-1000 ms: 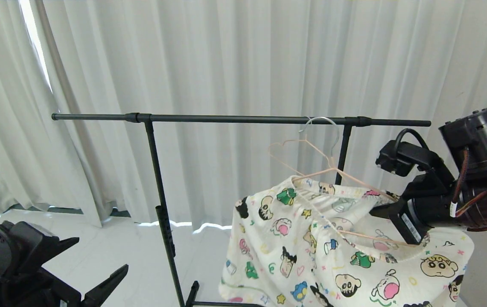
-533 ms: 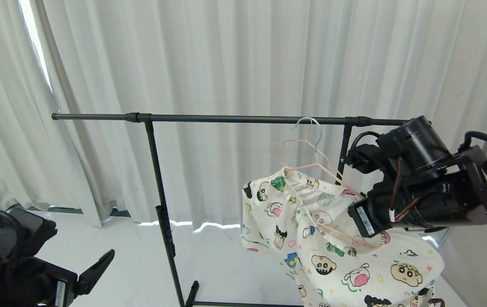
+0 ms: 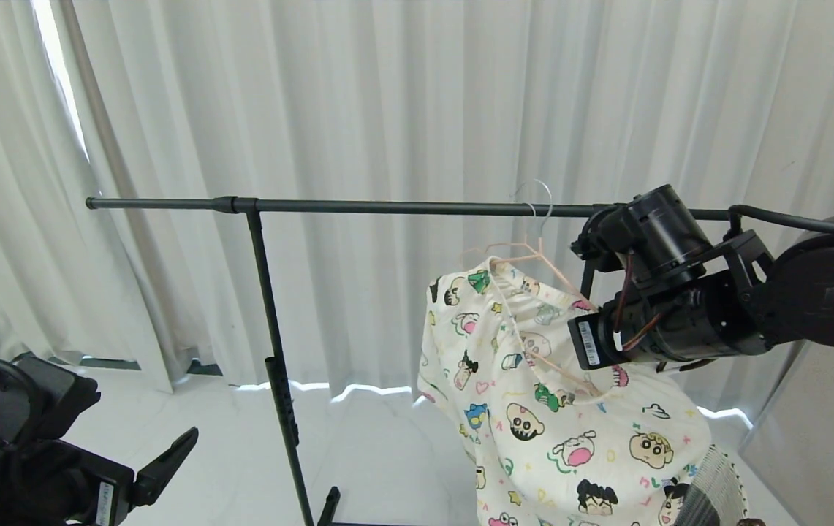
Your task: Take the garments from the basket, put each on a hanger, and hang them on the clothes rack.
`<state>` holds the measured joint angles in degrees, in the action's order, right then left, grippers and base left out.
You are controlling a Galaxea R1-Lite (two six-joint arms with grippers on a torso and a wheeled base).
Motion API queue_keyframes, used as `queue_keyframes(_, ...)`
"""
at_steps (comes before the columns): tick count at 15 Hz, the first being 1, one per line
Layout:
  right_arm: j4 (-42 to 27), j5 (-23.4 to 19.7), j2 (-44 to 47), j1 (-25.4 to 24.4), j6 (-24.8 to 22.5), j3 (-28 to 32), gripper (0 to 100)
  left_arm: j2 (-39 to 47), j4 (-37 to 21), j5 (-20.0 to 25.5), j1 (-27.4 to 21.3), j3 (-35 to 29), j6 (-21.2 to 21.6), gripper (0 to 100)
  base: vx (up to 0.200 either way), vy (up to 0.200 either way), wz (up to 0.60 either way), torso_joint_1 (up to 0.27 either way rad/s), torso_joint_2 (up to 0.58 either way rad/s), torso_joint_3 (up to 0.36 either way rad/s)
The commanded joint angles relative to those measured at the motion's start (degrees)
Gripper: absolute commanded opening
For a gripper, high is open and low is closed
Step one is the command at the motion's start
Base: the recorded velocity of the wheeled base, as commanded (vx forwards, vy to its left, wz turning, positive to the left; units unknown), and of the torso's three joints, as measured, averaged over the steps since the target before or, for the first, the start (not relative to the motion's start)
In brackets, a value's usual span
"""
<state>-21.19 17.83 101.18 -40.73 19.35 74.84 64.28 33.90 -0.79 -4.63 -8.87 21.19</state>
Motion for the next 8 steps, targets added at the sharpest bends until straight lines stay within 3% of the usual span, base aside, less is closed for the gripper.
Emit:
queue_keyframes(1,0.01,0.01,0.86,0.04,-0.01,0.66,0,0.14,0.02,0.0,-0.03,0.0,-0.09,100,0.2,0.0,0.0,0.007,0.0,0.002)
queue_keyframes(7,0.01,0.01,1.83,-0.84,-0.01,2.15,0,0.05,0.02,0.0,-0.03,0.17,-0.09,100,0.2,0.0,0.0,0.01,0.0,0.0)
queue_keyframes(8,0.01,0.01,2.0,-1.11,-0.01,2.24,0,0.05,0.02,-0.09,-0.03,0.26,-0.01,100,0.0,0.0,0.0,0.0,0.0,0.0)
